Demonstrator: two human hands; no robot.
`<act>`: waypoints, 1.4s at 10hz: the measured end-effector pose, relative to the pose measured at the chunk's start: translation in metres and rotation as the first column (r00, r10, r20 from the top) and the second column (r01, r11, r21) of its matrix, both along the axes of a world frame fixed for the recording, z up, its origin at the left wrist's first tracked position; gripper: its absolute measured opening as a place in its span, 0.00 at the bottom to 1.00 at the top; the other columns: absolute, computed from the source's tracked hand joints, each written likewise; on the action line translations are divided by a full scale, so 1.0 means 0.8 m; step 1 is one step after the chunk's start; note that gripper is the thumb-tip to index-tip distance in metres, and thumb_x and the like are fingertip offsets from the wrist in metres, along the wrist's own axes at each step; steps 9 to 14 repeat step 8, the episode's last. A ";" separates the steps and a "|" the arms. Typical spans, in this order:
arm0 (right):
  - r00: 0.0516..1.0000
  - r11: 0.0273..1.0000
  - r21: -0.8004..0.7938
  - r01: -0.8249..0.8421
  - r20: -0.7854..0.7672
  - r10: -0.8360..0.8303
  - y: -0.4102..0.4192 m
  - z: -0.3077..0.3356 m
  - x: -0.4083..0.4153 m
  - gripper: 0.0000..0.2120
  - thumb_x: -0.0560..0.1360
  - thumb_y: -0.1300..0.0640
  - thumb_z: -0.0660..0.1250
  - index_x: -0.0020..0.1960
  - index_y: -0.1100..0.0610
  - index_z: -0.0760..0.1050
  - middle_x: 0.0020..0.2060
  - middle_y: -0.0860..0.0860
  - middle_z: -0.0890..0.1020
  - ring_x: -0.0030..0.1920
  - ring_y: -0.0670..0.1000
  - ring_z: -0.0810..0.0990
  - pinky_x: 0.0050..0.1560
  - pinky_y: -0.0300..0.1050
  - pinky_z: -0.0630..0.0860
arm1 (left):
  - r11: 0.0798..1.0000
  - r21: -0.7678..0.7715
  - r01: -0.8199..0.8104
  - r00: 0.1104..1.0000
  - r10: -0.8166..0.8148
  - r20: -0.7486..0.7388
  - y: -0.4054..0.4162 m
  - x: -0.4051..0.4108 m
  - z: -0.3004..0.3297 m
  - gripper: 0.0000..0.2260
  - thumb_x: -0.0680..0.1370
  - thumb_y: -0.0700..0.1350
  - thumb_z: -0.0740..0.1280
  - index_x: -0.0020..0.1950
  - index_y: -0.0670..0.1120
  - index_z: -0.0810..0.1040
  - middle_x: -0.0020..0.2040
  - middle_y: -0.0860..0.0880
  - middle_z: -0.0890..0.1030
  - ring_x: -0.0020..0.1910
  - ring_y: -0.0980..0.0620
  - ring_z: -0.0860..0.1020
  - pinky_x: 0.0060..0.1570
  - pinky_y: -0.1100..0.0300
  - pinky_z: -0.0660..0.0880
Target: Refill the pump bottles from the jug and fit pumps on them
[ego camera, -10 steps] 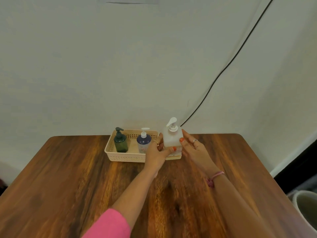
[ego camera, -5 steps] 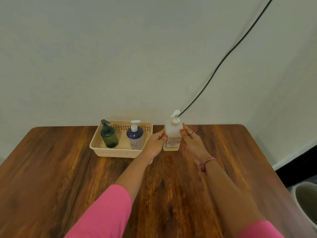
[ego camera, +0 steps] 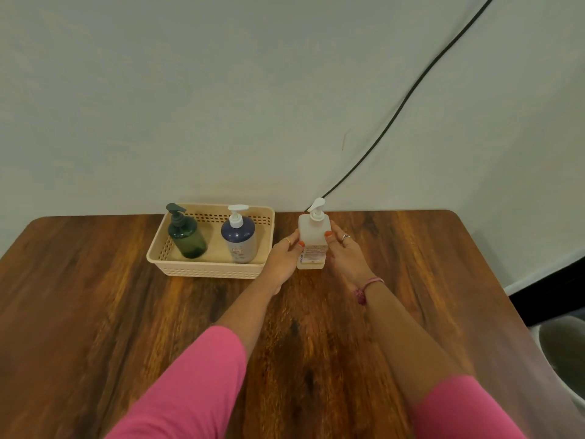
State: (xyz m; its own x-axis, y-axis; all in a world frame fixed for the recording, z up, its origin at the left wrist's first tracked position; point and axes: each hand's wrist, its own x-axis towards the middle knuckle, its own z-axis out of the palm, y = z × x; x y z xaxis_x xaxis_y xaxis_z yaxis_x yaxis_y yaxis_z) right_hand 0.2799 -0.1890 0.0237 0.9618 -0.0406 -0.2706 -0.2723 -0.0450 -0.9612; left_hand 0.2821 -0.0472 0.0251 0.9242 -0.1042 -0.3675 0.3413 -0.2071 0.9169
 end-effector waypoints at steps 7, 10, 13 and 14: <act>0.988 0.985 -0.080 0.151 0.014 -0.151 0.014 0.021 -0.022 0.22 0.81 0.55 0.57 0.75 0.54 0.59 0.71 0.52 0.68 0.67 0.51 0.69 0.60 0.41 0.69 | 0.987 0.153 0.046 0.991 -0.064 0.114 0.007 -0.033 0.023 0.23 0.82 0.46 0.58 0.76 0.46 0.59 0.75 0.48 0.65 0.73 0.48 0.64 0.70 0.55 0.61; 0.983 0.969 -0.168 0.180 0.072 -0.170 0.014 0.028 -0.035 0.22 0.81 0.55 0.57 0.74 0.54 0.61 0.71 0.52 0.68 0.70 0.52 0.67 0.65 0.46 0.68 | 0.967 0.253 0.011 0.984 -0.055 0.167 0.018 -0.043 0.023 0.26 0.82 0.47 0.60 0.77 0.46 0.56 0.77 0.47 0.61 0.75 0.47 0.62 0.73 0.51 0.61; 0.983 0.969 -0.168 0.180 0.072 -0.170 0.014 0.028 -0.035 0.22 0.81 0.55 0.57 0.74 0.54 0.61 0.71 0.52 0.68 0.70 0.52 0.67 0.65 0.46 0.68 | 0.967 0.253 0.011 0.984 -0.055 0.167 0.018 -0.043 0.023 0.26 0.82 0.47 0.60 0.77 0.46 0.56 0.77 0.47 0.61 0.75 0.47 0.62 0.73 0.51 0.61; 0.983 0.969 -0.168 0.180 0.072 -0.170 0.014 0.028 -0.035 0.22 0.81 0.55 0.57 0.74 0.54 0.61 0.71 0.52 0.68 0.70 0.52 0.67 0.65 0.46 0.68 | 0.967 0.253 0.011 0.984 -0.055 0.167 0.018 -0.043 0.023 0.26 0.82 0.47 0.60 0.77 0.46 0.56 0.77 0.47 0.61 0.75 0.47 0.62 0.73 0.51 0.61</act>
